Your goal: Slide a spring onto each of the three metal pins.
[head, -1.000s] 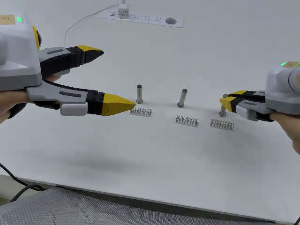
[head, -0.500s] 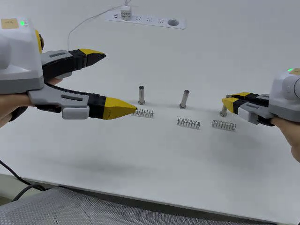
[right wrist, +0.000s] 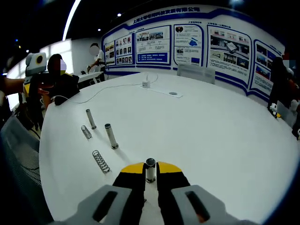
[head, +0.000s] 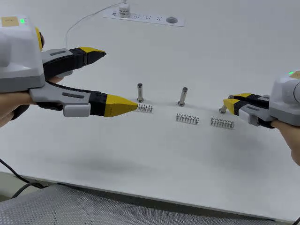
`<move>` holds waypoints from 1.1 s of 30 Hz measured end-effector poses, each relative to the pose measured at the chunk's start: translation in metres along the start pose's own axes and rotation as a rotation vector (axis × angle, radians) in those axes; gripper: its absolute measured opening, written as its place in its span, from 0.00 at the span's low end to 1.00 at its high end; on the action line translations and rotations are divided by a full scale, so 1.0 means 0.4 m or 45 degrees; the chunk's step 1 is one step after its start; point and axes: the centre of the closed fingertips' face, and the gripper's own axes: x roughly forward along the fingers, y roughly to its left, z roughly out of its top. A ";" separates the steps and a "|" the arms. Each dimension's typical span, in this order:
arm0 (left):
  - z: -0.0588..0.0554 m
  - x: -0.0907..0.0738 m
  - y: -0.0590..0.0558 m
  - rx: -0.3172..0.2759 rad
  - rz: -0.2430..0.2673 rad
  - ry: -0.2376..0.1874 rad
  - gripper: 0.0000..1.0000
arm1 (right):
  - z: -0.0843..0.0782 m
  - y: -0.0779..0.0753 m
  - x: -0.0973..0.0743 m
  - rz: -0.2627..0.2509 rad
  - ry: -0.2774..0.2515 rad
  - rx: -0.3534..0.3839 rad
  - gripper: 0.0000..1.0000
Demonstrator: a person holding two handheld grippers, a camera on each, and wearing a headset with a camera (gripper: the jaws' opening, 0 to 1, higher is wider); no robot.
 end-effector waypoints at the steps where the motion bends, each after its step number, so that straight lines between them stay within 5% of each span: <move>1: -0.001 -0.001 0.001 -0.003 0.000 0.001 0.95 | -0.001 0.000 -0.002 0.002 0.000 0.007 0.10; 12: -0.003 -0.005 0.006 -0.010 0.000 -0.007 0.95 | -0.023 -0.005 -0.044 0.053 0.012 -0.050 0.13; 17: -0.013 -0.002 0.006 -0.018 -0.001 0.000 0.95 | -0.068 0.028 -0.059 0.228 0.076 -0.117 0.14; 21: -0.018 0.005 0.004 -0.025 -0.007 0.006 0.95 | -0.094 0.043 -0.055 0.292 0.145 -0.253 0.18; 33: -0.020 0.010 0.013 -0.038 -0.001 0.010 0.95 | -0.124 0.072 -0.025 0.434 0.241 -0.412 0.19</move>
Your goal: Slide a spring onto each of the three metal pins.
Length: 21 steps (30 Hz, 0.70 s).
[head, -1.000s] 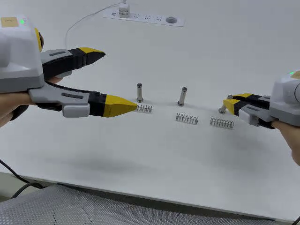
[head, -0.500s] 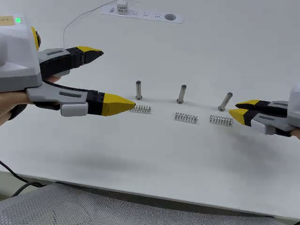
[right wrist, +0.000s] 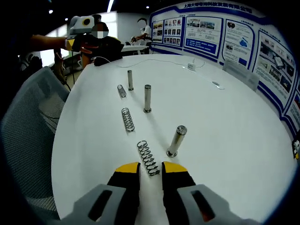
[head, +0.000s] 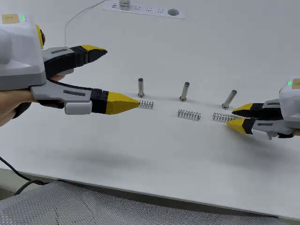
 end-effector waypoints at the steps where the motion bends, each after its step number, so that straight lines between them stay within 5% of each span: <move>1: -0.001 -0.001 0.001 -0.003 0.002 0.001 0.95 | -0.001 0.000 0.001 0.005 0.008 -0.016 0.19; 21: -0.001 0.004 -0.003 -0.003 0.000 0.014 0.95 | -0.008 0.011 0.010 0.098 0.042 -0.024 0.11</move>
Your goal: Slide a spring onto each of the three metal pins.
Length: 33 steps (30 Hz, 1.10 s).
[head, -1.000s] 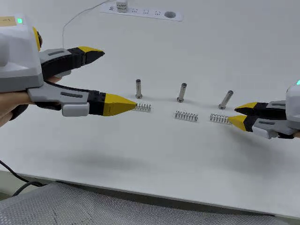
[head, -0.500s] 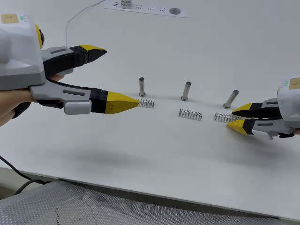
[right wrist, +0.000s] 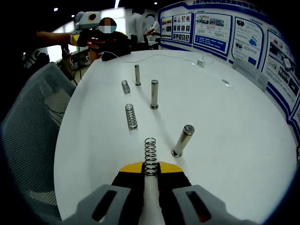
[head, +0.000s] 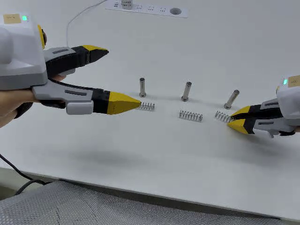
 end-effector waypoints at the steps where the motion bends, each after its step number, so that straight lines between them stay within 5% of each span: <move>1: 0.000 0.000 0.000 0.001 0.000 0.000 0.95 | -0.001 0.001 0.000 0.002 0.001 0.001 0.11; 11: 0.007 -0.006 -0.006 0.012 -0.001 0.000 0.95 | -0.003 -0.002 -0.021 -0.038 0.021 -0.041 0.11; 33: 0.003 -0.014 -0.038 0.042 -0.035 0.010 0.95 | 0.079 0.039 -0.104 -0.050 -0.044 -0.115 0.10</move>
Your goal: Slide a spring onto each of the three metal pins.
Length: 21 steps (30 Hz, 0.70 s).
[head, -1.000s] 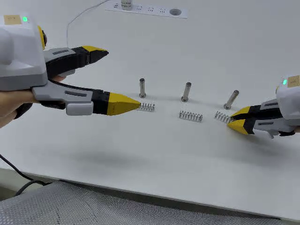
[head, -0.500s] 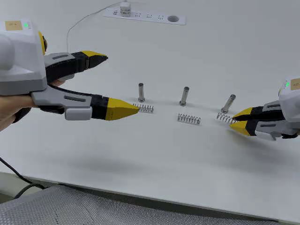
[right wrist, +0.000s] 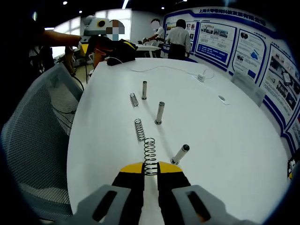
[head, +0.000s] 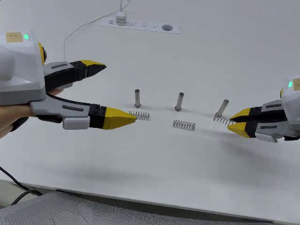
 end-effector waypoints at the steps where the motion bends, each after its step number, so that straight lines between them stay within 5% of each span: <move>1: -0.002 0.000 -0.001 0.001 -0.002 0.003 0.94 | 0.003 0.002 -0.003 0.003 0.000 -0.006 0.10; 13: -0.005 0.008 -0.023 0.033 -0.042 -0.003 0.93 | 0.064 0.029 -0.033 0.029 -0.022 -0.044 0.10; 21: 0.008 0.044 -0.059 0.053 -0.115 -0.020 0.87 | 0.138 0.067 -0.037 0.072 -0.067 -0.109 0.10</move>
